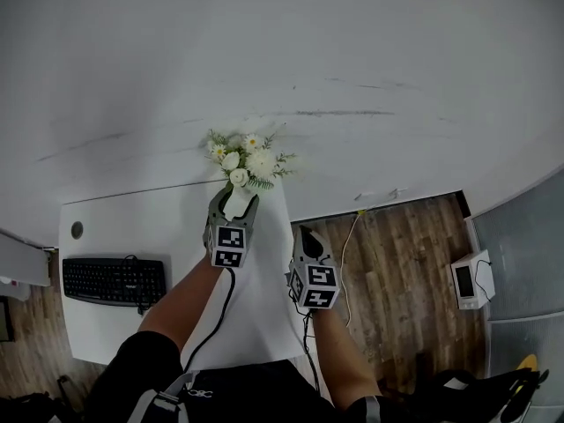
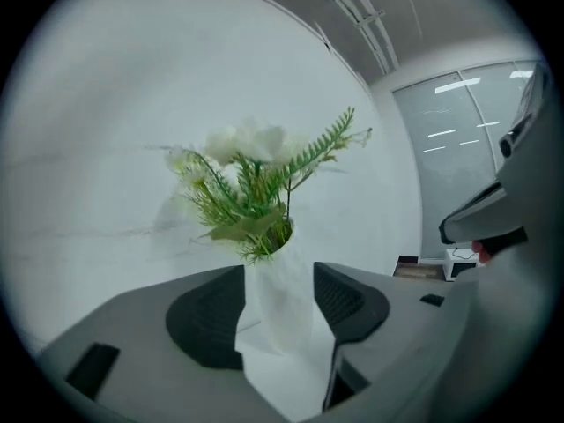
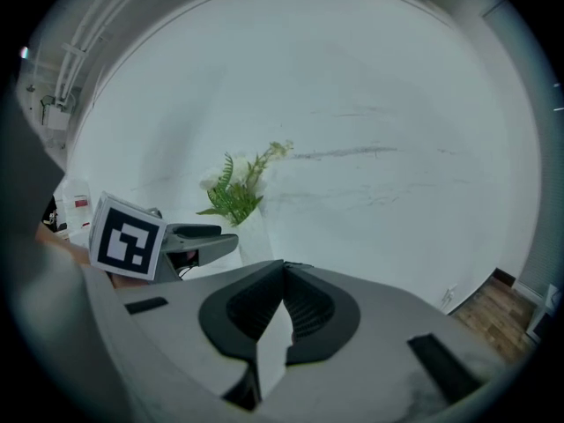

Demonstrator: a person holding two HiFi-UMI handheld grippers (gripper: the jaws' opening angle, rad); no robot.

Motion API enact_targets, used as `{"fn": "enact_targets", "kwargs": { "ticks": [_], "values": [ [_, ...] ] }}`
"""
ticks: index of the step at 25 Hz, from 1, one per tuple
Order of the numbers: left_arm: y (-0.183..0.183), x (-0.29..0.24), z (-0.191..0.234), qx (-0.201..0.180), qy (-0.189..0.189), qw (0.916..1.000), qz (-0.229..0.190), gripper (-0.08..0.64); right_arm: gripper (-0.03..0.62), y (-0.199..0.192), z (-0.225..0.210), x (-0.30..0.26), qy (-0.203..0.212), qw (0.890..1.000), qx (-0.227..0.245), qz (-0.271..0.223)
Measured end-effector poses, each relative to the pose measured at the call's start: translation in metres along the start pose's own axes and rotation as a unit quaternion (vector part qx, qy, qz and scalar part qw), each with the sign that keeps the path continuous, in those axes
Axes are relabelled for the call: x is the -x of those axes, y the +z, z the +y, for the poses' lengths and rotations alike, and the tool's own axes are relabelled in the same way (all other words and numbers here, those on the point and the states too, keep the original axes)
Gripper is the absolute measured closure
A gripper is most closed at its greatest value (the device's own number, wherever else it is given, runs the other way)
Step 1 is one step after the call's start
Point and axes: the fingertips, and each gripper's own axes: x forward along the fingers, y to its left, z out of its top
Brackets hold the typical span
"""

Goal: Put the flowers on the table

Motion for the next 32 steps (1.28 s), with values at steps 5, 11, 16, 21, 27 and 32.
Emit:
{"fn": "enact_targets", "kwargs": {
  "ticks": [5,11,16,21,27,32],
  "values": [
    [0.037,0.065,0.021,0.019,0.068,0.9972,-0.024,0.476,0.592,0.025,0.031,0.017,0.027,0.999,0.000,-0.023],
    [0.060,0.135,0.046,0.032,0.151,0.9879,-0.014,0.560,0.592,0.055,0.067,0.036,0.060,0.996,0.022,-0.056],
    [0.073,0.206,0.068,0.028,0.197,0.9800,-0.013,0.558,0.592,0.072,0.097,0.049,0.100,0.992,0.008,-0.083],
    [0.085,0.275,0.089,0.042,0.236,0.9704,-0.030,0.558,0.592,0.090,0.125,0.056,0.130,0.986,0.015,-0.102],
    [0.085,0.330,0.105,0.051,0.270,0.9611,-0.029,0.558,0.592,0.106,0.146,0.068,0.161,0.980,0.014,-0.116],
    [0.079,0.344,0.110,0.057,0.280,0.9580,-0.029,0.558,0.593,0.110,0.156,0.076,0.173,0.977,0.019,-0.122]
  ]
}}
